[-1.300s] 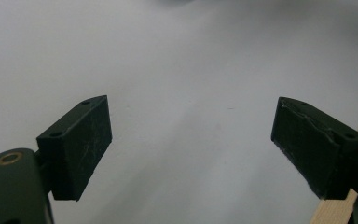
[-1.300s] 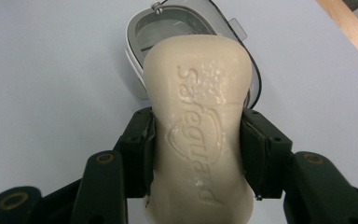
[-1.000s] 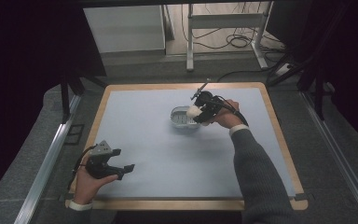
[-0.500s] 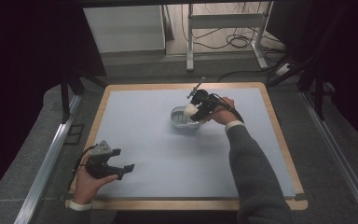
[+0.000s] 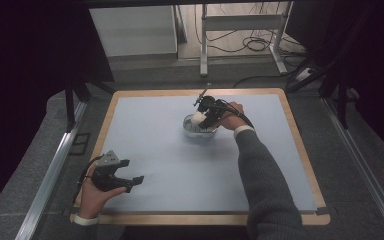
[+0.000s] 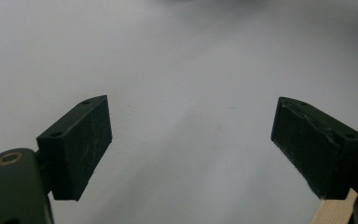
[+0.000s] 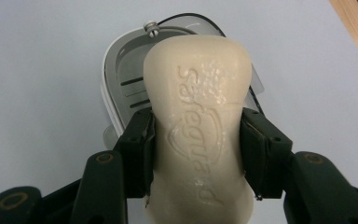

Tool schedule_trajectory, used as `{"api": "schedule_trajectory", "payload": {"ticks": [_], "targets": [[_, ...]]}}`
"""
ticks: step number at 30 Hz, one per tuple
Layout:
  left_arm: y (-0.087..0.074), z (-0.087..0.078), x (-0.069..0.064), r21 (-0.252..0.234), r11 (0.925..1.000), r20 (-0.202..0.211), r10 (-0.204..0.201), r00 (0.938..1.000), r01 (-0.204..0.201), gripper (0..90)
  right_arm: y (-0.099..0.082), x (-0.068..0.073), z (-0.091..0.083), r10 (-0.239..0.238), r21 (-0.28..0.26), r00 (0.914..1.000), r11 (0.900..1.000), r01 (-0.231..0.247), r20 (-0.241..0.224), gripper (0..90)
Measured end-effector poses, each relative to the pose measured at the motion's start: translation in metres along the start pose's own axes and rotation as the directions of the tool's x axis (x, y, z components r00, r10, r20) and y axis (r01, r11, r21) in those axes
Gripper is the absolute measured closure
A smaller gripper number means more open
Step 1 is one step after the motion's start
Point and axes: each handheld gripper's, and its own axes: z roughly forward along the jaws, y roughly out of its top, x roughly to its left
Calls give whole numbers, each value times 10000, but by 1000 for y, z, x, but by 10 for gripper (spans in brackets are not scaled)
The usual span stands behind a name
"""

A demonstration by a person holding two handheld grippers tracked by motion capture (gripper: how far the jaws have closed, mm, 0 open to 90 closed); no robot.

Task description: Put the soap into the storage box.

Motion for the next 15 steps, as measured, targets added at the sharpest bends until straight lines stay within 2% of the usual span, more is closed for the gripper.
{"api": "schedule_trajectory", "payload": {"ticks": [10,15], "targets": [[0,1,0,29,10000,2,13,10000,-13,128,1,1,9,-150,151,9999,9998,151,-32,476],[0,2,-1,26,10000,17,14,10000,-14,128,4,3,0,181,-392,9998,9991,-181,18,451]]}}
